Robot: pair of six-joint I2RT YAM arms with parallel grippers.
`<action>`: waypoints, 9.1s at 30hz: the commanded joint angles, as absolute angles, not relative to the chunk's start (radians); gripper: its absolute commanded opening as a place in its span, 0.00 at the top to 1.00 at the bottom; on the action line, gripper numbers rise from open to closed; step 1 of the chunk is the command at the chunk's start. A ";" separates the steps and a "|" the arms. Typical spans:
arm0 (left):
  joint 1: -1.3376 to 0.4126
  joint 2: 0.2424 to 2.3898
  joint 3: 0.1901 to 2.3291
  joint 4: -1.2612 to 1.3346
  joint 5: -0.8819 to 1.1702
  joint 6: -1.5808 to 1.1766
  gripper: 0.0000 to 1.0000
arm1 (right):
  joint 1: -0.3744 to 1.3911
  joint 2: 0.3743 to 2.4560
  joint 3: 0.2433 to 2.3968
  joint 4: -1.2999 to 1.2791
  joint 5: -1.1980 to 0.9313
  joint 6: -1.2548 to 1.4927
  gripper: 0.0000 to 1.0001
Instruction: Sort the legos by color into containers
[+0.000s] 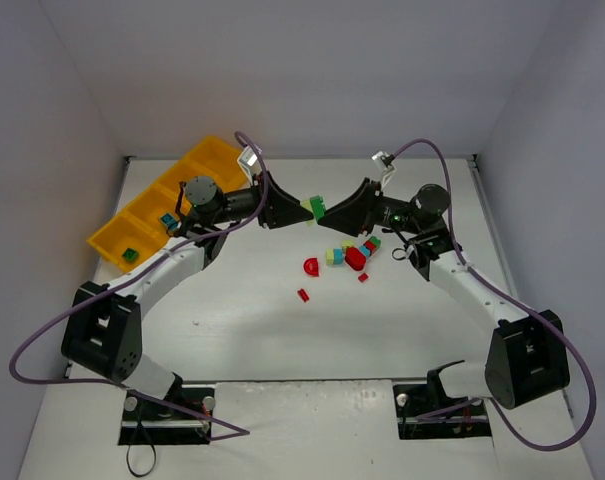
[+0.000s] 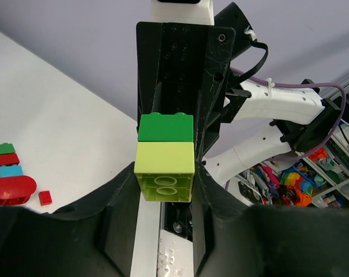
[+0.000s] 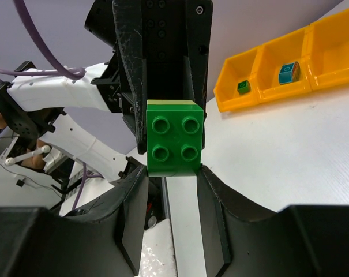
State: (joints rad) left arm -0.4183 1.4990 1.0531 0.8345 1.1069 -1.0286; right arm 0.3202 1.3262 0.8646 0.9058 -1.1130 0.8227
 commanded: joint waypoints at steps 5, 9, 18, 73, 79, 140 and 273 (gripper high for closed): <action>-0.413 1.491 1.095 0.969 1.150 -1.051 1.00 | 0.316 1.316 0.865 1.019 -1.123 0.830 1.00; -0.390 1.493 1.071 1.038 1.160 -1.097 1.00 | 0.301 1.308 0.856 1.009 -1.123 0.824 1.00; -0.335 1.471 1.025 1.091 1.193 -1.166 1.00 | 0.265 1.276 0.841 0.969 -1.126 0.793 1.00; -0.040 2.102 2.099 -0.572 -0.054 -0.347 0.39 | 0.238 1.193 0.885 0.374 -0.979 0.380 1.00; -0.041 1.965 2.073 -0.598 0.073 -0.385 0.33 | 0.238 1.200 0.929 0.306 -0.945 0.331 1.00; -0.643 1.517 1.510 -0.300 0.330 -0.808 1.00 | 0.410 1.158 0.917 0.226 -0.658 0.241 0.35; -0.235 2.147 2.156 -0.680 -0.033 -0.471 0.69 | 0.356 0.982 0.707 0.054 -0.276 0.350 0.24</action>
State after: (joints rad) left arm -0.2634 2.1014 2.0838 -0.6945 0.0200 -0.5041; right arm 0.3634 0.9642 0.6624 -0.0109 -0.2916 0.3622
